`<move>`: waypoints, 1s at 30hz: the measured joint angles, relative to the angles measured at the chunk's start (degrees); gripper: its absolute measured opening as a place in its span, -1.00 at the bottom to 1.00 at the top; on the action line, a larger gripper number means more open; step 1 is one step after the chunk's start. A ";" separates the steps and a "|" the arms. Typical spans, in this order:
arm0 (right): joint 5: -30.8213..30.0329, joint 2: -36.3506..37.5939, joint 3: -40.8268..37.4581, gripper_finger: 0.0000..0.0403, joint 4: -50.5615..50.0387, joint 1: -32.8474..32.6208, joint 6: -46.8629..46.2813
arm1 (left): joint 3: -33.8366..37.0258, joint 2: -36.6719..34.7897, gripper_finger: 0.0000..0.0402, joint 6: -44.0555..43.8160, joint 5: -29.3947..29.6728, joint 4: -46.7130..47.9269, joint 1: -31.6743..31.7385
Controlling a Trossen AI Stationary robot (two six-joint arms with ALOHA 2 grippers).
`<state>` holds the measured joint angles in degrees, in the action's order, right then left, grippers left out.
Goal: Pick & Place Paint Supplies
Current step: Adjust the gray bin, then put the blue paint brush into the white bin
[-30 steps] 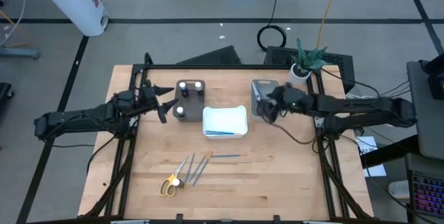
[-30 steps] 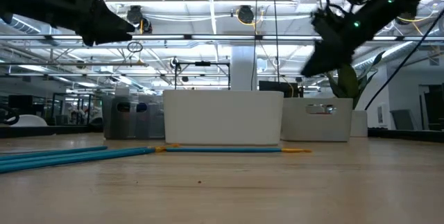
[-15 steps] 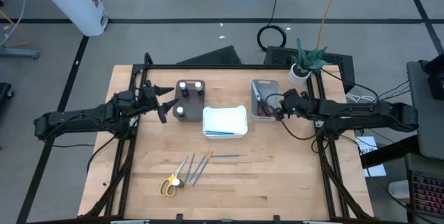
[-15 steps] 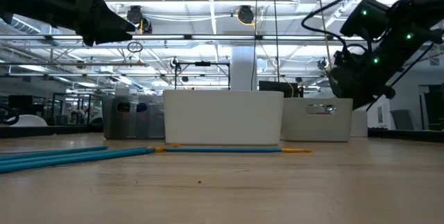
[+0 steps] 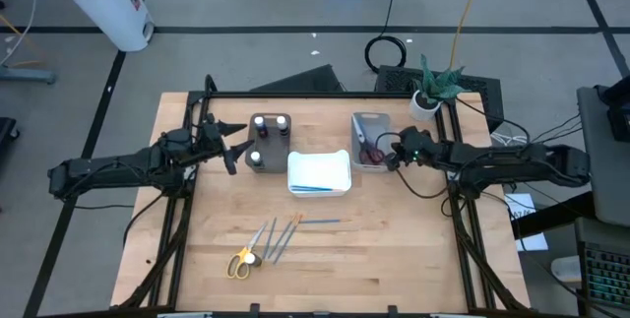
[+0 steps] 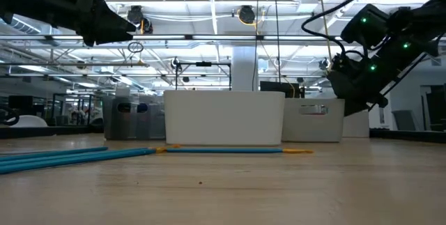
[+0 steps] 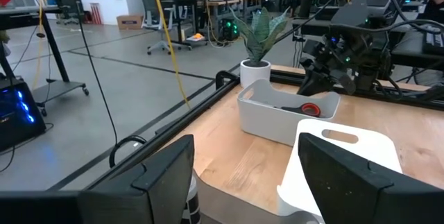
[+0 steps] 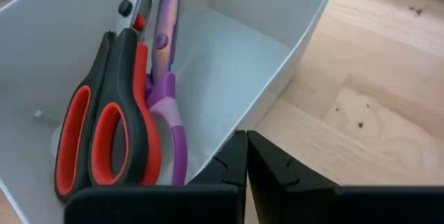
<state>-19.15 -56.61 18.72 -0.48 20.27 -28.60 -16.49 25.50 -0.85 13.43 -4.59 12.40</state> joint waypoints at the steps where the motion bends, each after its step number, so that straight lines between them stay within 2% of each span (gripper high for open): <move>1: -0.01 -0.25 0.00 -0.99 0.50 0.00 0.51 | 0.00 0.00 0.29 -0.08 0.00 0.02 0.00; 14: 1.46 -0.41 -0.02 -1.00 3.29 -0.06 4.30 | 0.00 0.00 0.34 -0.44 0.06 0.02 0.02; 23: 1.40 9.11 -0.02 -1.00 3.31 -0.46 7.91 | 0.00 0.00 0.34 -1.49 0.04 0.02 0.00; 27: 1.38 14.17 0.33 -1.00 3.47 -5.09 11.89 | 0.00 0.00 0.34 -3.65 0.04 0.02 0.00; 30: 1.37 15.91 0.89 -1.00 7.26 -11.94 15.26 | 0.00 0.00 0.34 -4.03 0.04 0.01 0.00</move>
<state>-17.78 -40.70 19.61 6.78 8.33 -13.34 -16.49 25.50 -4.88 13.47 -4.58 12.40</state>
